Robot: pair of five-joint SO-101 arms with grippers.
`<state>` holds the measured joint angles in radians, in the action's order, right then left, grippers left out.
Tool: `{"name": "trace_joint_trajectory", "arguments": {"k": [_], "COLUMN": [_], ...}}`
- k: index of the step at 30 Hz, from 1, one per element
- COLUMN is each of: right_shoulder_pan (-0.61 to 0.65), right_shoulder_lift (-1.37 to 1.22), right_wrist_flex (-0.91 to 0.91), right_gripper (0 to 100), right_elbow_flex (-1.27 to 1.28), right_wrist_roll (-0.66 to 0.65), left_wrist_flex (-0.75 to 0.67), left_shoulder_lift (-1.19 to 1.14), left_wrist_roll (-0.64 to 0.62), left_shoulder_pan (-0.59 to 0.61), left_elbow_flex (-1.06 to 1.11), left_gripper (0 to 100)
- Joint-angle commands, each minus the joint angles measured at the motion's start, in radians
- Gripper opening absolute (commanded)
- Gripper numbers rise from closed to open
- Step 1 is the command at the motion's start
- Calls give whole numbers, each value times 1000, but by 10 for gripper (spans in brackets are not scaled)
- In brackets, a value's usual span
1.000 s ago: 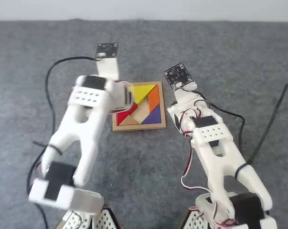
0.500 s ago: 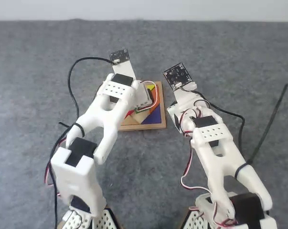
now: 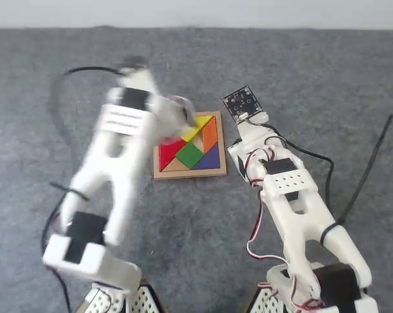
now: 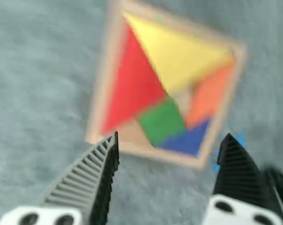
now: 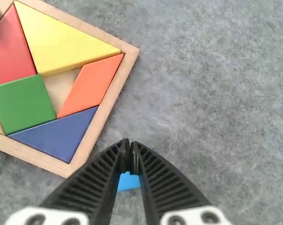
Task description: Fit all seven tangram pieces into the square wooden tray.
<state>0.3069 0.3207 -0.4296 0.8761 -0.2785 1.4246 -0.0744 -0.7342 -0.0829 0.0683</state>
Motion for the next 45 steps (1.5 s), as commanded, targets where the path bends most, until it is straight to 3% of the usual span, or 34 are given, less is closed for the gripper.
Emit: {"name": "trace_joint_trajectory", "arguments": {"k": [1, 4, 7, 17, 23, 26, 31, 37, 45], "right_shoulder_pan": [68, 153, 222, 300, 315, 321, 309, 228, 53], "right_shoulder_lift": [2, -10, -90, -654, -877, -900, -808, -430, -42], "right_wrist_flex": [-31, -185, -252, -295, -642, -756, -816, -862, -835], "right_gripper": [9, 9, 9, 9, 8, 8, 8, 8, 28], "right_elbow_flex": [-98, -209, -330, -749, -1076, -1165, -1168, -982, -489], "right_wrist_roll": [12, 18, 64, 77, -72, -69, -75, -91, -382], "left_wrist_flex": [-118, -368, -585, -489, -489, -489, -488, -488, -468], "left_shoulder_lift": [61, -41, -166, -256, -256, -256, -256, -256, -256], "left_wrist_roll": [94, 94, 94, 95, 169, 175, 175, 178, 184], "left_shoulder_pan": [328, 454, 480, 462, 442, 442, 442, 442, 428], "left_elbow_flex": [-31, 41, 70, -31, -31, -31, -31, -28, -28], "left_gripper": [321, 320, 314, 279, 276, 276, 276, 276, 276]}}
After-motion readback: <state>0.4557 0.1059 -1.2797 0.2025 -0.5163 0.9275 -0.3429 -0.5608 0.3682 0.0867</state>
